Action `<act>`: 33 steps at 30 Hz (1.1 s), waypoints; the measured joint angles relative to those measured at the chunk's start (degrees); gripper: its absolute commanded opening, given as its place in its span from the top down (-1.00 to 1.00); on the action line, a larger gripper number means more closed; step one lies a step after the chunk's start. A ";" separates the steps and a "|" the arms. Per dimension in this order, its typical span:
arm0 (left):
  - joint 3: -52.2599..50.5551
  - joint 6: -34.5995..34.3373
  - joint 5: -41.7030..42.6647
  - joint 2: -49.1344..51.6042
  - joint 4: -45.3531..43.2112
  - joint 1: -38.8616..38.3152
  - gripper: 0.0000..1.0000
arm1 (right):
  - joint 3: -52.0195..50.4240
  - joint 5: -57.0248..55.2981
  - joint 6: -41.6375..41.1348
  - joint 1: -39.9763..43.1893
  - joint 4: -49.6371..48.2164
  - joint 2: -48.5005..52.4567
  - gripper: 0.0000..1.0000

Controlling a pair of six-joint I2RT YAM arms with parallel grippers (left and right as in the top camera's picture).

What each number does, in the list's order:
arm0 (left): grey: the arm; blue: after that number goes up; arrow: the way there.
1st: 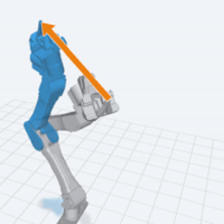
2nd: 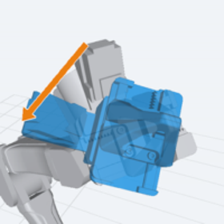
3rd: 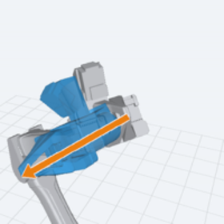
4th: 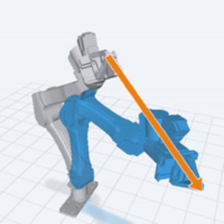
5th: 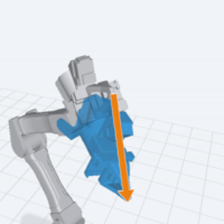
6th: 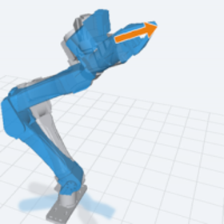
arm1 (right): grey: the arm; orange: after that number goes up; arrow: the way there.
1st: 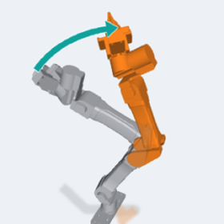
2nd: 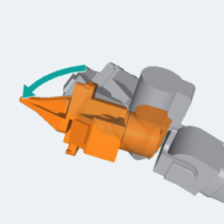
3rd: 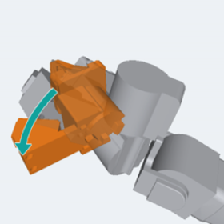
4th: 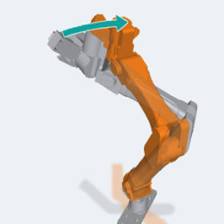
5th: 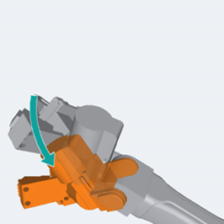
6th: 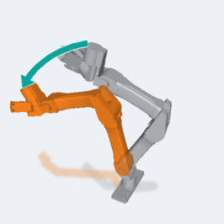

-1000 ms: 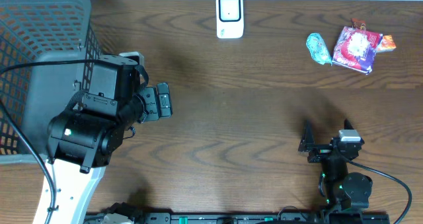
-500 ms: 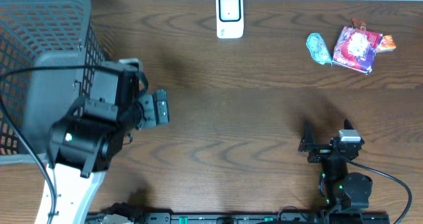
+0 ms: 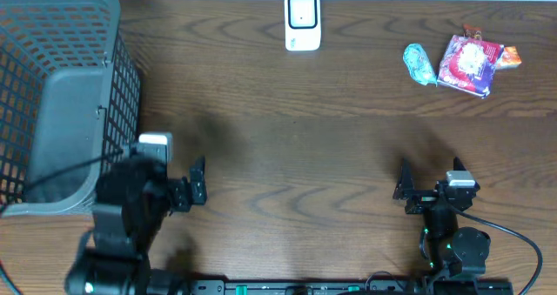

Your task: Scan the item barcode

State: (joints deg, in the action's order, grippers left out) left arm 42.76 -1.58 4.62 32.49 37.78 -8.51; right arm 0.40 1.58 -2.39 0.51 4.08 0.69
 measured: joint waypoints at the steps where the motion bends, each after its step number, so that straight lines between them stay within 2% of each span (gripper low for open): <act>1: -2.01 0.37 0.17 -2.05 -1.70 0.28 -0.96 | 0.00 0.00 -0.02 0.00 0.00 0.00 -0.99; 8: -15.47 1.90 1.49 -17.53 -9.68 0.61 -0.96 | 0.00 -0.09 0.00 0.00 -0.02 -0.02 -0.99; 14: -23.71 2.05 2.32 -24.46 -18.25 0.72 -0.96 | 0.00 -0.09 0.00 0.00 -0.02 -0.02 -0.99; 20: -29.92 2.08 2.99 -29.70 -23.19 2.54 -0.96 | 0.00 -0.09 -0.02 0.00 -0.02 0.00 -0.99; 33: -38.86 2.08 3.21 -31.91 -45.11 3.17 -0.95 | 0.00 -0.09 0.00 0.00 -0.02 0.00 -0.99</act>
State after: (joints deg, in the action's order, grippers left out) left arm 3.90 0.49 7.84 0.58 -7.33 -5.34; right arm 0.40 1.50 -2.39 0.51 4.05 0.69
